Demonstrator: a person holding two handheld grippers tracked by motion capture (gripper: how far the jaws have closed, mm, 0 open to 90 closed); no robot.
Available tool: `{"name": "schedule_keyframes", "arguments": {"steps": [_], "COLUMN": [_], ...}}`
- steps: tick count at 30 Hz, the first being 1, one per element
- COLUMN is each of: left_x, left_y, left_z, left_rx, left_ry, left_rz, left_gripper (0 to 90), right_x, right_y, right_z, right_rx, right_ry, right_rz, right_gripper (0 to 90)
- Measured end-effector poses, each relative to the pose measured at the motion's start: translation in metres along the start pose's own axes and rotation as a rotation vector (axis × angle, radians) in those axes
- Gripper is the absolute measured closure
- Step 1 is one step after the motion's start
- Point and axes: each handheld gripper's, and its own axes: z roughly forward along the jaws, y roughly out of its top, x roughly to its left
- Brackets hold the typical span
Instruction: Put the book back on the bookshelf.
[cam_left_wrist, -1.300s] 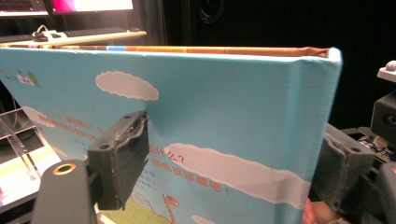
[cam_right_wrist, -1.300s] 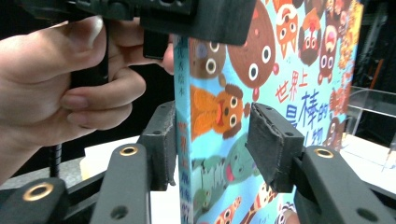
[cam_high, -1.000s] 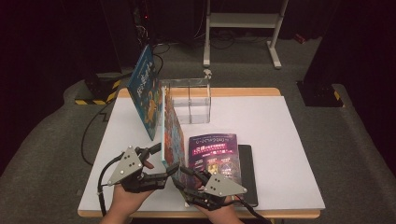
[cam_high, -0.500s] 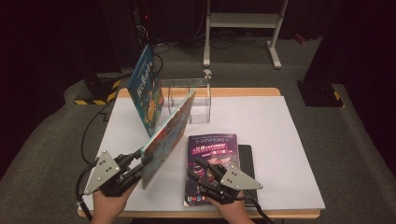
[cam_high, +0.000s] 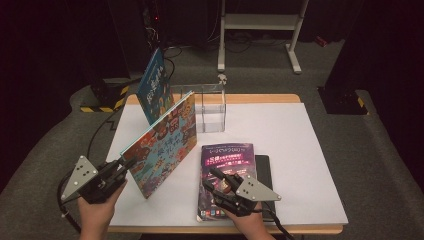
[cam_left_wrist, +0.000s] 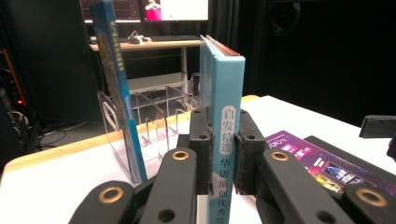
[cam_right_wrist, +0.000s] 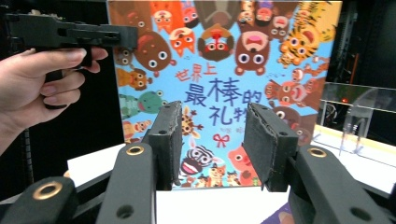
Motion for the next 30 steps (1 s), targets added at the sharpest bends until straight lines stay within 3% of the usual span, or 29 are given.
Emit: {"name": "schedule_keyframes", "arguments": {"steps": [5, 16, 22, 30], "left_x": [0.008, 0.016, 0.016, 0.016], "left_y": [-0.001, -0.006, -0.006, -0.005], "left_z": [-0.003, -0.009, -0.009, -0.008], "left_rx": [-0.006, -0.020, -0.021, -0.007], "left_ry": [-0.008, -0.016, -0.017, -0.007], "left_rz": [-0.005, -0.010, -0.007, 0.012], "left_gripper": [80.3, 79.7, 79.4, 78.5], "right_x": [-0.010, -0.061, -0.074, -0.078], "right_y": [0.001, -0.010, -0.025, -0.036], "right_z": [-0.007, -0.046, -0.059, -0.069], "right_rx": [0.033, 0.069, 0.087, 0.084], "right_ry": [-0.049, -0.272, -0.358, -0.390], "right_rz": [-0.028, -0.007, -0.017, 0.008], "right_gripper": [57.4, 56.5, 56.0, 55.5]}}
